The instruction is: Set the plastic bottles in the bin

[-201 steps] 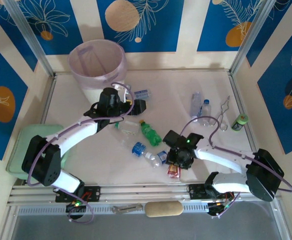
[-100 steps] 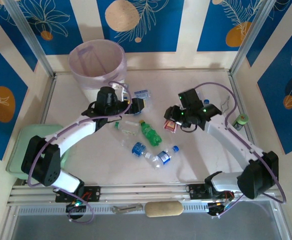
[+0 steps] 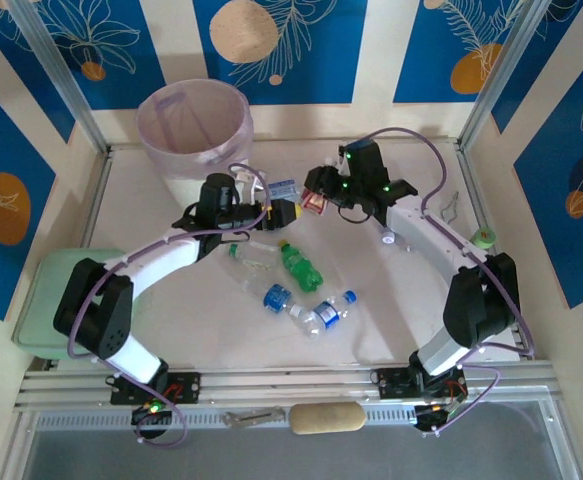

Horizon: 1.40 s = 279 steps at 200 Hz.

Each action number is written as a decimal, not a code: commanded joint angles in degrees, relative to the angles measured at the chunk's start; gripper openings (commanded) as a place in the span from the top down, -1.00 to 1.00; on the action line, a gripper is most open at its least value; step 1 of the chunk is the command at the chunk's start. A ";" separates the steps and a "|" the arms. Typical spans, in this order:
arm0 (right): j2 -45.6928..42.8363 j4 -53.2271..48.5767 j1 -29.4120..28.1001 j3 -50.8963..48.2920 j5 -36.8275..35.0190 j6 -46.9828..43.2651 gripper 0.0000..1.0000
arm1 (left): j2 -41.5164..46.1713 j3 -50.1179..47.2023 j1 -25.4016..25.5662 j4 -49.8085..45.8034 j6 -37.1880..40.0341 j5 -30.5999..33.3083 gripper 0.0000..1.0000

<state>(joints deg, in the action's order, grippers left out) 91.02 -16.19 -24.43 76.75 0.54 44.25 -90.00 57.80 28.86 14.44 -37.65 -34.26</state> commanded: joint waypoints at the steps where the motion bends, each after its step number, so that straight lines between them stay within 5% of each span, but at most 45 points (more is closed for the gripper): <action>1: 1.23 4.61 -0.90 2.01 4.41 -0.62 0.03 | -1.05 1.44 0.67 3.18 -1.61 -3.86 -1.00; 109: 1.61 3.69 -4.30 3.43 13.43 2.13 0.02 | -2.60 4.58 1.11 3.05 1.90 -3.83 -0.85; 178: 2.55 3.28 -4.45 3.86 13.97 2.49 0.00 | -1.33 3.11 1.26 5.51 0.40 -4.84 -0.22; 206: 2.67 3.42 -4.49 3.94 13.97 2.52 -0.07 | -1.10 3.53 1.25 5.77 0.12 -5.68 0.29; 235: 2.56 4.04 -4.40 3.88 13.89 2.84 -0.23 | -1.23 3.71 1.28 6.76 -0.96 -5.99 0.25; 259: 1.81 4.05 -3.69 3.93 13.02 3.01 -0.72 | -1.23 3.79 1.28 6.77 -1.02 -5.86 0.25; 279: 0.25 4.67 -2.15 3.16 12.44 3.49 -0.86 | -1.10 4.23 1.27 5.43 -0.01 -5.39 0.22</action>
<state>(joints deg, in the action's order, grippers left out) 93.21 -12.58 -28.10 78.67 12.47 46.87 -92.07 60.69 29.91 19.11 -38.57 -38.59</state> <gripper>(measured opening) 0.908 0.578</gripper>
